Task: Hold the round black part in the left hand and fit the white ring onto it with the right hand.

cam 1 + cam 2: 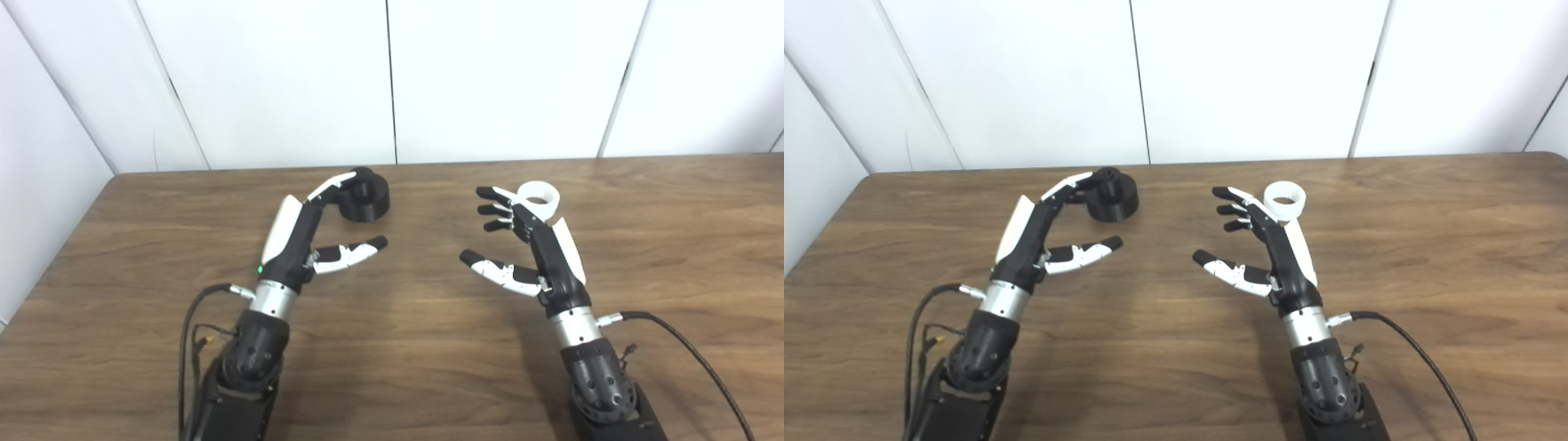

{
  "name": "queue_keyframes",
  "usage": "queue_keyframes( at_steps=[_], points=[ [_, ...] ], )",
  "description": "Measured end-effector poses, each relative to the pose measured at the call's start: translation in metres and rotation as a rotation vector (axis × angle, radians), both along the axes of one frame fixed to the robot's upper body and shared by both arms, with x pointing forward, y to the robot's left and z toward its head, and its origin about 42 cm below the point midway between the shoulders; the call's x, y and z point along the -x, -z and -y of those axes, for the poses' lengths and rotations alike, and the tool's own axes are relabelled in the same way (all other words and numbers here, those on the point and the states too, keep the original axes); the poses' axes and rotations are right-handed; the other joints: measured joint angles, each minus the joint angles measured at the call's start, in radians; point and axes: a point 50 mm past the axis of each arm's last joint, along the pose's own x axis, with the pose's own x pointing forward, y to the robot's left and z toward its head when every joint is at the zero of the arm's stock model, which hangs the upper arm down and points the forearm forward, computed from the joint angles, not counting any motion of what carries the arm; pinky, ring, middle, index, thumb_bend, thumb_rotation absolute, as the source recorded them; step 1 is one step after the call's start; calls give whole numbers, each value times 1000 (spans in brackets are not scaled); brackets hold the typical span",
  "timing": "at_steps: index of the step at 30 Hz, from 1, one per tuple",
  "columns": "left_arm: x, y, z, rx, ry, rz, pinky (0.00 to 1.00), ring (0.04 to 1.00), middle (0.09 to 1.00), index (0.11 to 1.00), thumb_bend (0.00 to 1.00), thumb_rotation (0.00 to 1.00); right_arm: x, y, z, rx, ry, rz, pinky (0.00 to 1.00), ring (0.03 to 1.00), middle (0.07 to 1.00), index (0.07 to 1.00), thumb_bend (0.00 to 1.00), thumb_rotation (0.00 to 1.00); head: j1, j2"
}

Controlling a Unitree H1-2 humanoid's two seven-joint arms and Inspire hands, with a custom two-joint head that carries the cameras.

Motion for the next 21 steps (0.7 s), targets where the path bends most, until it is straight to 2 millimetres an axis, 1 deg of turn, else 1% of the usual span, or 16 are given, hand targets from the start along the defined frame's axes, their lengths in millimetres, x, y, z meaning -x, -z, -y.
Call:
queue_keyframes(
  at_steps=[4, 8, 12, 18, 21],
  points=[
    [-5, -7, -5, -8, -32, 1, 755, 852, 853, 798, 694, 222, 0, 0, 0, -1, 0, 0, 653, 762, 827, 792, 643, 281, 0, -2],
    [-13, -19, -16, -46, -74, 12, 800, 881, 874, 806, 697, 256, 0, 0, 0, -3, 0, -1, 656, 759, 828, 798, 636, 290, 0, -3],
    [-20, -30, -24, -69, -95, 32, 781, 883, 889, 808, 708, 283, 0, 0, 0, -3, 0, -1, 656, 761, 832, 802, 630, 290, 0, -3],
    [-31, -33, -28, -89, -136, 0, 819, 937, 938, 822, 729, 370, 0, 0, 0, -2, -1, -1, 666, 765, 834, 797, 627, 287, 0, -3],
    [-39, -31, -32, -133, -177, -25, 862, 975, 959, 827, 748, 417, 0, 0, 1, -5, -2, -2, 660, 760, 833, 797, 625, 275, -3, -3]
  ],
)
